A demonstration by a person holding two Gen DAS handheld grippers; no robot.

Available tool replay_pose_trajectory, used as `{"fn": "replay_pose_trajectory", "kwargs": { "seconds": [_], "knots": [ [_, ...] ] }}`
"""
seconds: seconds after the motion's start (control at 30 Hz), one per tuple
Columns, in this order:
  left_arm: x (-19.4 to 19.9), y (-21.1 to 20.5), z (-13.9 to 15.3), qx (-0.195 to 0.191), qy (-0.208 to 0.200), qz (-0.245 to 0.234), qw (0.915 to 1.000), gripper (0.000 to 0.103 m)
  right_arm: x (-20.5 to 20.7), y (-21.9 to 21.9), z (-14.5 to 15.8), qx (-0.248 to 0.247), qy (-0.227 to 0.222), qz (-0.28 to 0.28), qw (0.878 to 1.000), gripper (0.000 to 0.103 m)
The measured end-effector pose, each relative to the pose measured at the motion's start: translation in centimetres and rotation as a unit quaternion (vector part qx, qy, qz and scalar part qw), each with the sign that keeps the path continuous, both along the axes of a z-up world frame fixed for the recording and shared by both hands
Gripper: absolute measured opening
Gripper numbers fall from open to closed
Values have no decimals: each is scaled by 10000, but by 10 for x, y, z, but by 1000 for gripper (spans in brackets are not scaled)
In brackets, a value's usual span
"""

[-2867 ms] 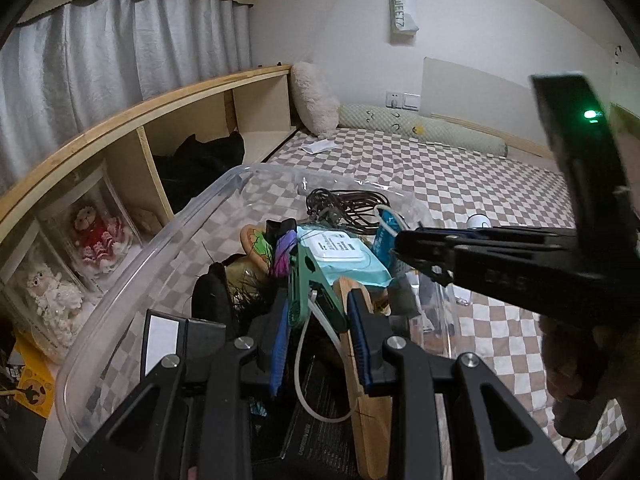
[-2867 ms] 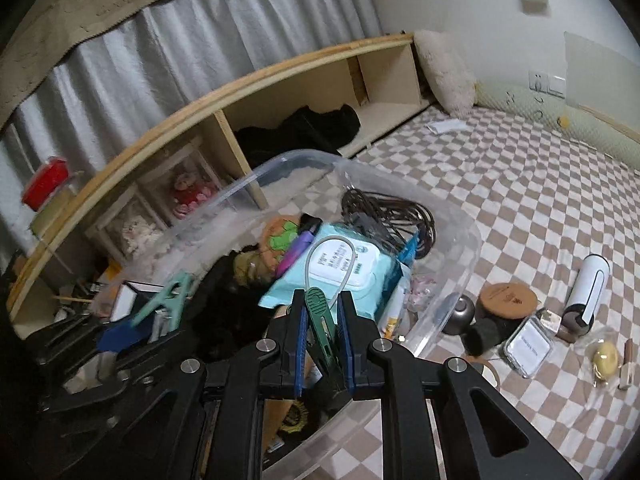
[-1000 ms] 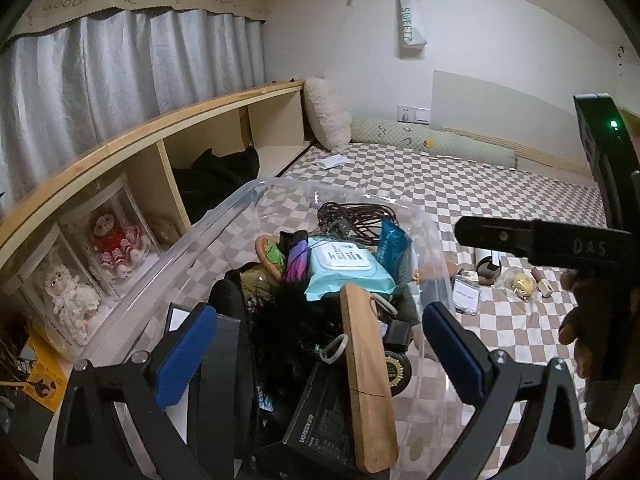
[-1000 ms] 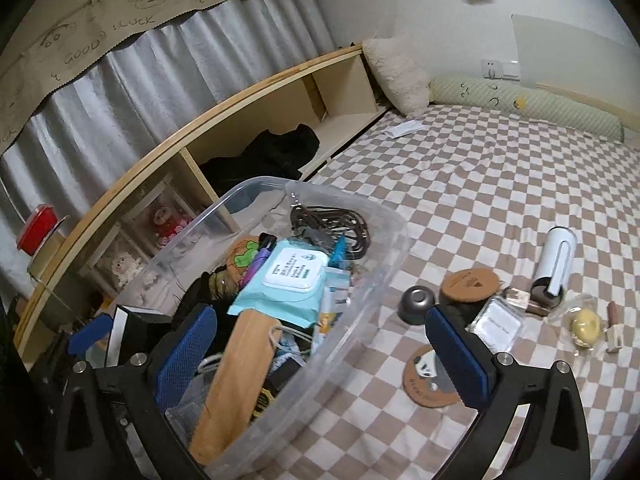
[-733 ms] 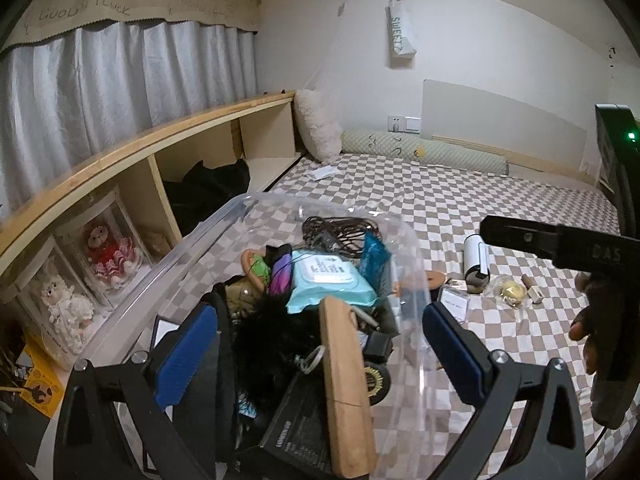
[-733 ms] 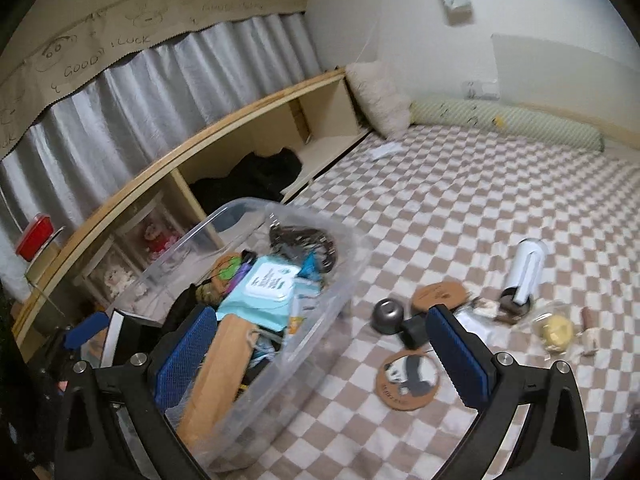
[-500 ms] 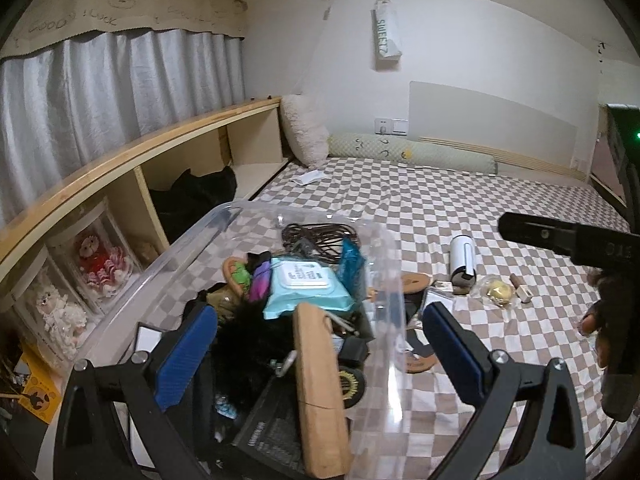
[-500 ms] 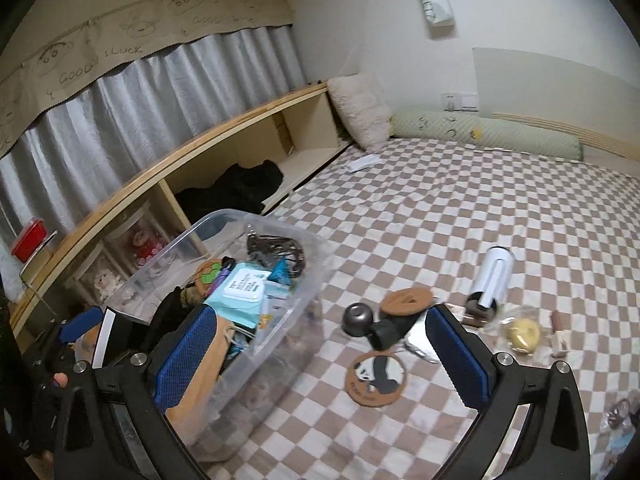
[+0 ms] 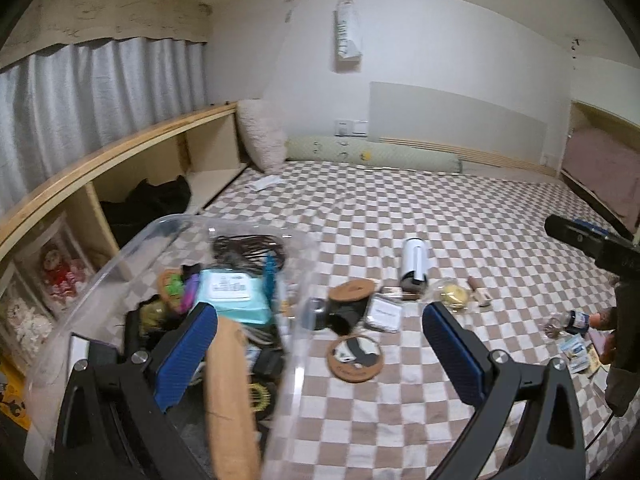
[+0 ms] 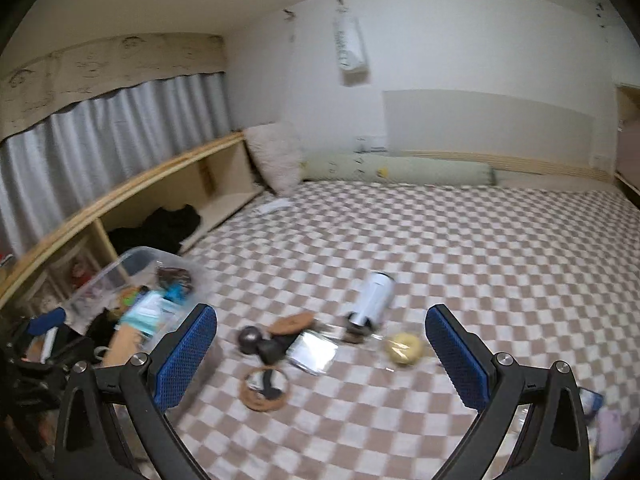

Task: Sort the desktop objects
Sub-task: 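Withdraw the right tool from the box back over the bed, then grasp the blue-white sachet with the right tool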

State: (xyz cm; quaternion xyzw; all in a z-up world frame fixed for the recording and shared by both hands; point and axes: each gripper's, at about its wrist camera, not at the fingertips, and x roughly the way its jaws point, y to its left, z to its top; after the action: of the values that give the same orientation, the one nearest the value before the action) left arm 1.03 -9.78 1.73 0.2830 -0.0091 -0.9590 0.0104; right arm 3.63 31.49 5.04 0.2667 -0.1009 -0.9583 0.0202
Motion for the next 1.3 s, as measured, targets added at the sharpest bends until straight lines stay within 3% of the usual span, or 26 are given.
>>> {"fn": "replay_pose_trajectory", "kwargs": {
  "seconds": [0.2,0.33,0.87,0.9,1.07,1.3],
  "knots": [
    [-5,37,-4,169,-246,-366,9989,103,8,32,-21,371,-670,-167,9969,103],
    [-13,62,-12,245,-434,-607,9969,103,23,48,-31,688,-873,-316,9933,103],
    [-39,104,-15,331,-548,-1141,9914,103,45,118,-79,659,-1412,-865,9840,102],
    [-41,104,-15,320,-554,-1151,9913,103,46,123,-83,660,-1465,-889,9830,100],
    [-48,109,-15,382,-604,-1281,9892,103,45,154,-113,705,-1947,-1126,9718,58],
    [-54,119,-17,394,-652,-1509,9856,103,52,215,-174,623,-2809,-1806,9405,52]
  ]
}}
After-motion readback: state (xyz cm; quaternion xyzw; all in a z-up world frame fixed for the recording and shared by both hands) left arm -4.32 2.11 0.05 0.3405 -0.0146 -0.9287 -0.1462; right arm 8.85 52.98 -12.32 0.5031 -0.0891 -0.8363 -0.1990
